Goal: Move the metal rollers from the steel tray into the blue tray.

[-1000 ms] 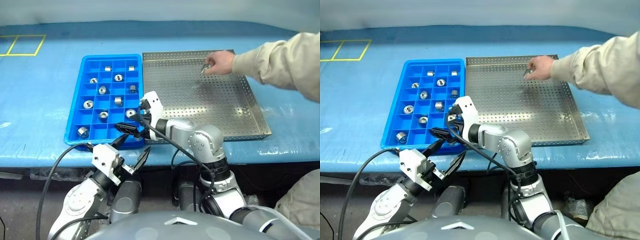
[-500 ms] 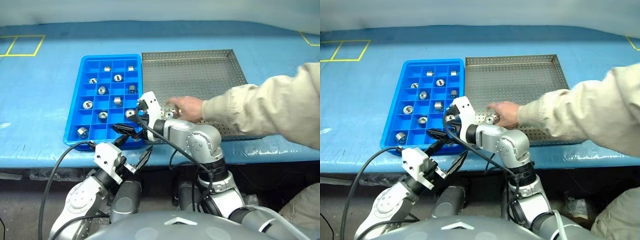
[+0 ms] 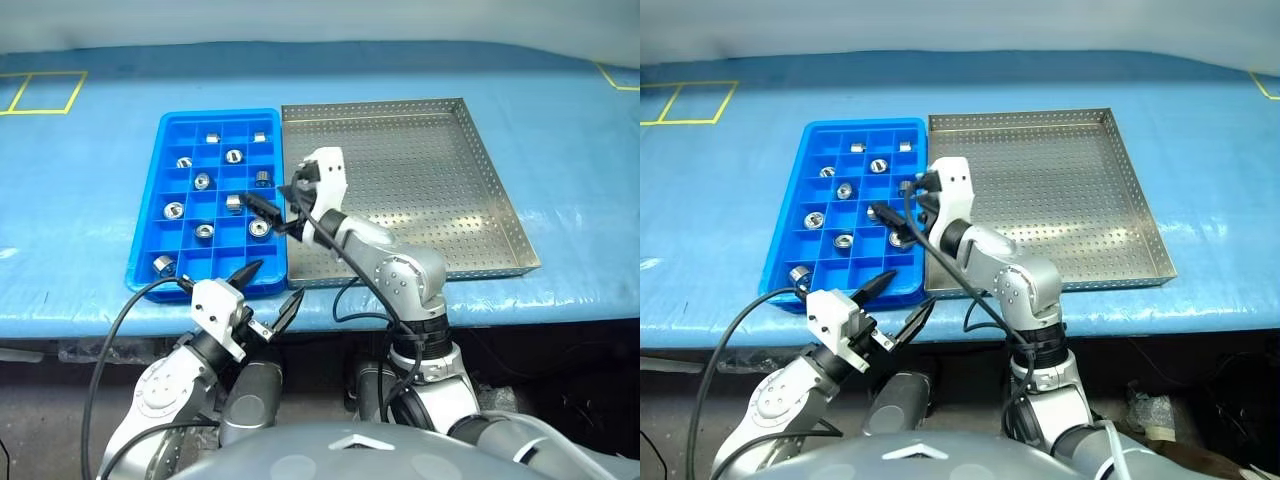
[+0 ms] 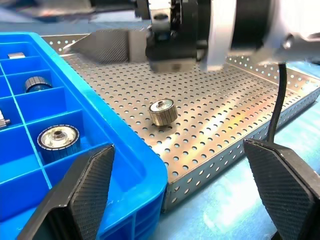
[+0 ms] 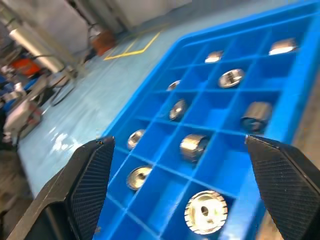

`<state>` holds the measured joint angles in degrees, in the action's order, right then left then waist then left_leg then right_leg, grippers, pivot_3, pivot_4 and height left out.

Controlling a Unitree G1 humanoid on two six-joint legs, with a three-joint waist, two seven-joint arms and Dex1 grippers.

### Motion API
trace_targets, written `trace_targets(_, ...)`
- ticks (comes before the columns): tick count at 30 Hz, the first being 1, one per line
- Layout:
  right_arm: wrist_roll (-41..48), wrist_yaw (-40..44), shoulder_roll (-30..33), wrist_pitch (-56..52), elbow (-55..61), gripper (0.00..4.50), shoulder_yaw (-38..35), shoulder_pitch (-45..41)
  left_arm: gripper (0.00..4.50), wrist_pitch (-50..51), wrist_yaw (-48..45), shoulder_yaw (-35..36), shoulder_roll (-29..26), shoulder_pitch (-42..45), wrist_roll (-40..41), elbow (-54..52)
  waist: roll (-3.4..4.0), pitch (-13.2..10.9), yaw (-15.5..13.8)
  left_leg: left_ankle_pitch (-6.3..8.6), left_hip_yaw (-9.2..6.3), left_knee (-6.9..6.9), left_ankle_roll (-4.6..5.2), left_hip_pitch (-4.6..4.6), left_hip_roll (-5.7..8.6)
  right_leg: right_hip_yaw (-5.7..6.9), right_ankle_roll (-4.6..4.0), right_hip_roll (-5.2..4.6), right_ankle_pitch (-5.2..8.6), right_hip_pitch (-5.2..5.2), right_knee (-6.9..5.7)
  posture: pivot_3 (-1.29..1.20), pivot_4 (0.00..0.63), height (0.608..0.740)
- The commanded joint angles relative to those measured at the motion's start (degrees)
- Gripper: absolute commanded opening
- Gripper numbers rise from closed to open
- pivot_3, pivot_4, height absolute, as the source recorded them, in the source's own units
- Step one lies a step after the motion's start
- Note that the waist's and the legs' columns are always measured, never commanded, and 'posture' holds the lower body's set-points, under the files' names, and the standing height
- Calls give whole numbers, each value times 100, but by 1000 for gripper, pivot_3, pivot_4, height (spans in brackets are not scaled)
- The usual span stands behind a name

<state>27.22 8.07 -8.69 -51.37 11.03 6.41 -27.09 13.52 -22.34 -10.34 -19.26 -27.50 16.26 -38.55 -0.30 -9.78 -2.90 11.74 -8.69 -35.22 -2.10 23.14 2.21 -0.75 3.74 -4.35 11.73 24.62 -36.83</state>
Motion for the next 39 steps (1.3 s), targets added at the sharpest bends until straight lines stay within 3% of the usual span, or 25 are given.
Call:
trace_targets(1,-978,-298,541,427,-84,4417,479,-408,4500,9,146,47,28,9,-123,-96,2,-1,33,0,0,1,0,0,0,0,-1,0,0,1,-2,237,150,740)
trace_targets(11,-1748,-55,1250,328,-210,4417,1088,-94,4500,1,210,43,31,38,-161,-42,-1,1,52,-1,2,3,-1,-4,0,-2,-2,-1,1,-4,0,233,150,740)
trace_targets(24,-2045,-160,1366,-75,130,4417,1016,694,4500,9,181,45,14,10,-127,-48,-1,1,43,-1,2,0,0,-6,0,-2,-1,-3,1,-7,1,223,150,740)
trace_targets(27,-2148,-147,1371,-22,8,3848,1069,758,4500,21,169,48,4,37,-124,-39,-2,0,49,-1,2,0,0,-6,0,-2,-1,-3,1,-7,0,223,150,740)
trace_targets(34,-2220,-80,1250,87,-68,1681,1080,710,4500,-4,182,70,50,76,-108,-15,-2,1,49,-1,2,0,0,-7,0,-2,-1,-3,1,-8,-1,238,150,740)
trace_targets(39,-2239,-71,1052,317,88,1690,984,413,4500,-85,325,125,128,51,-235,-34,-2,0,47,-1,1,0,0,-7,0,-2,-1,-2,1,-7,-1,261,150,740)
